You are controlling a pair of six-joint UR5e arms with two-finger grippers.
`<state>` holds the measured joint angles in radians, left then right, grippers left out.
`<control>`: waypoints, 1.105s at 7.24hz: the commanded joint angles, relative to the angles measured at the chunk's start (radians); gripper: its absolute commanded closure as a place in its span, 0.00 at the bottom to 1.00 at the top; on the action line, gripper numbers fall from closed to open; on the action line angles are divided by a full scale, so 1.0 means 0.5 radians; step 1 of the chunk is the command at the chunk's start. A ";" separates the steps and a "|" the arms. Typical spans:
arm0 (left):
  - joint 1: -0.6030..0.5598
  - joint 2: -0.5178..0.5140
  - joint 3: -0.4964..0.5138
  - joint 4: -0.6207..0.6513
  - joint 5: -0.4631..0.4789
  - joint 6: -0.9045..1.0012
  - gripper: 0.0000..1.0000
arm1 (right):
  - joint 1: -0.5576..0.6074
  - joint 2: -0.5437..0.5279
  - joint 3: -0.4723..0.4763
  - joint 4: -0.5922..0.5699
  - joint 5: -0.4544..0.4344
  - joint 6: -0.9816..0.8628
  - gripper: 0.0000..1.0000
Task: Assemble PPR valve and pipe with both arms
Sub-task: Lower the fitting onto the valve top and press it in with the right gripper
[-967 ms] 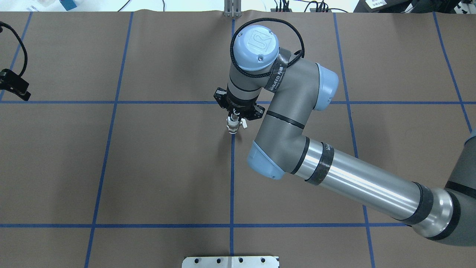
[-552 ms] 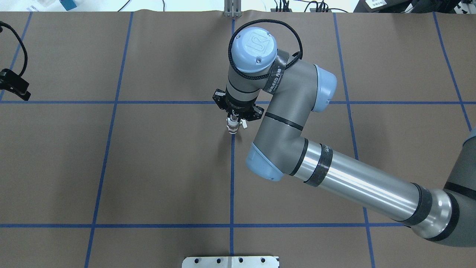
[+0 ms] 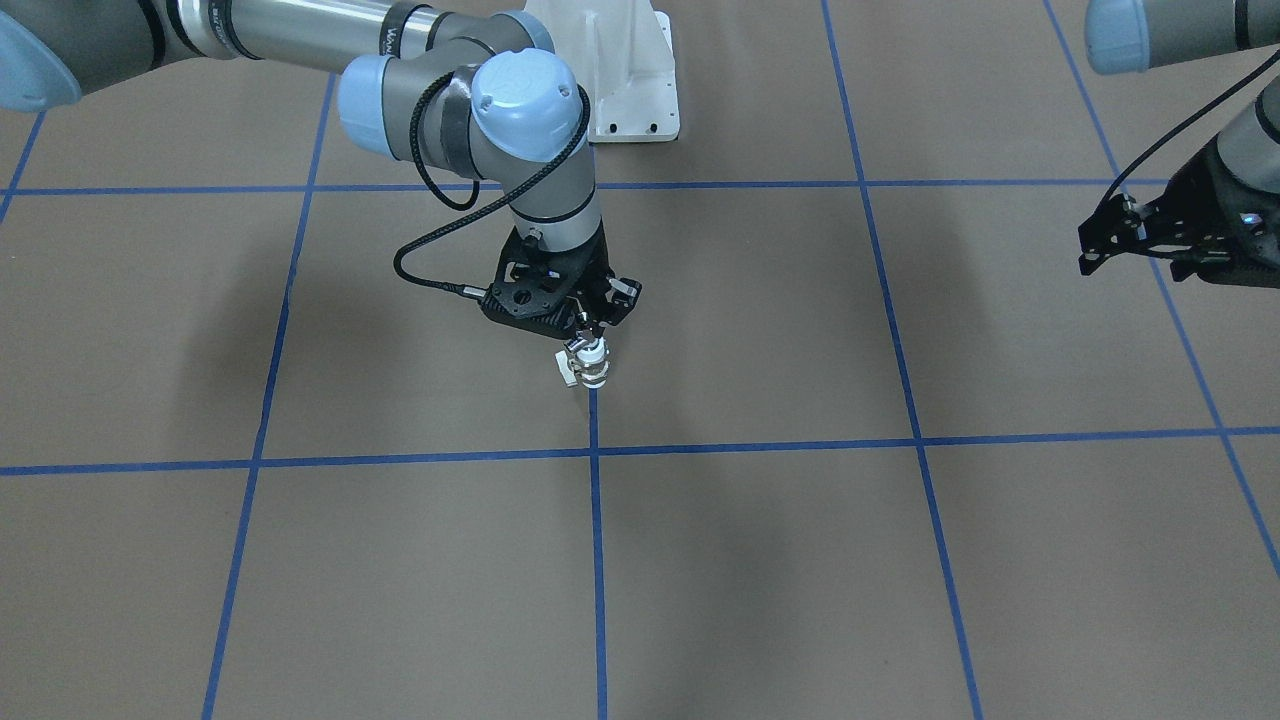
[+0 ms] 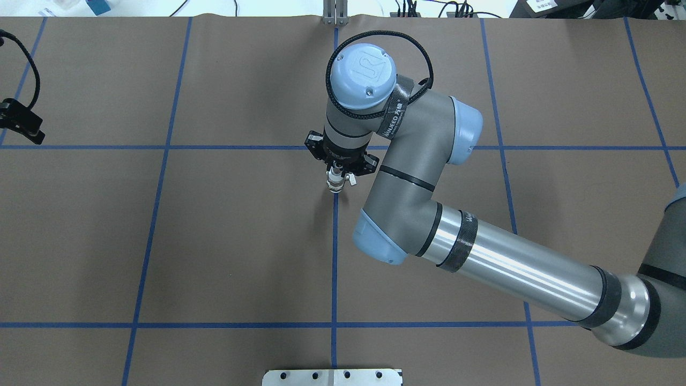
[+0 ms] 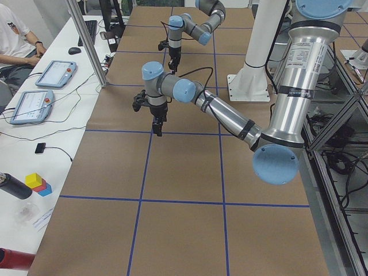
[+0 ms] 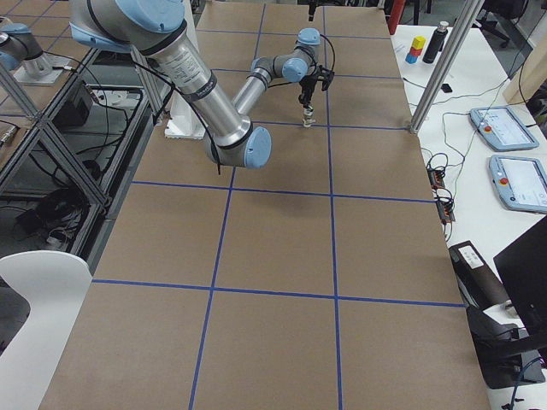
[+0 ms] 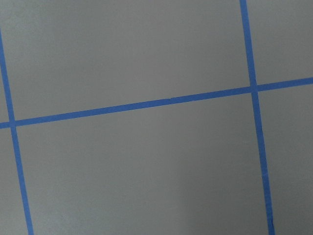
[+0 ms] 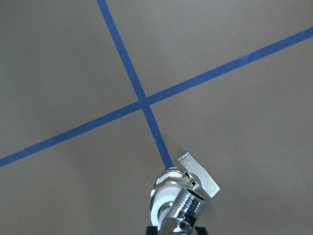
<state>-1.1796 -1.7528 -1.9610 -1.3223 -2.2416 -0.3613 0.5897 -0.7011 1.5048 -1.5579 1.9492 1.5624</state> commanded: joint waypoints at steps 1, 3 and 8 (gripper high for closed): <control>0.000 -0.001 -0.002 0.000 0.001 -0.001 0.00 | -0.001 0.000 0.000 -0.001 -0.002 -0.002 1.00; 0.000 -0.001 -0.002 0.000 0.001 -0.001 0.00 | -0.001 0.000 0.000 -0.001 -0.002 -0.002 0.81; 0.000 -0.001 -0.011 0.003 0.001 -0.005 0.00 | -0.004 -0.003 0.000 -0.001 0.001 0.001 0.35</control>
<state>-1.1796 -1.7529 -1.9661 -1.3210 -2.2422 -0.3624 0.5885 -0.7024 1.5048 -1.5585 1.9485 1.5627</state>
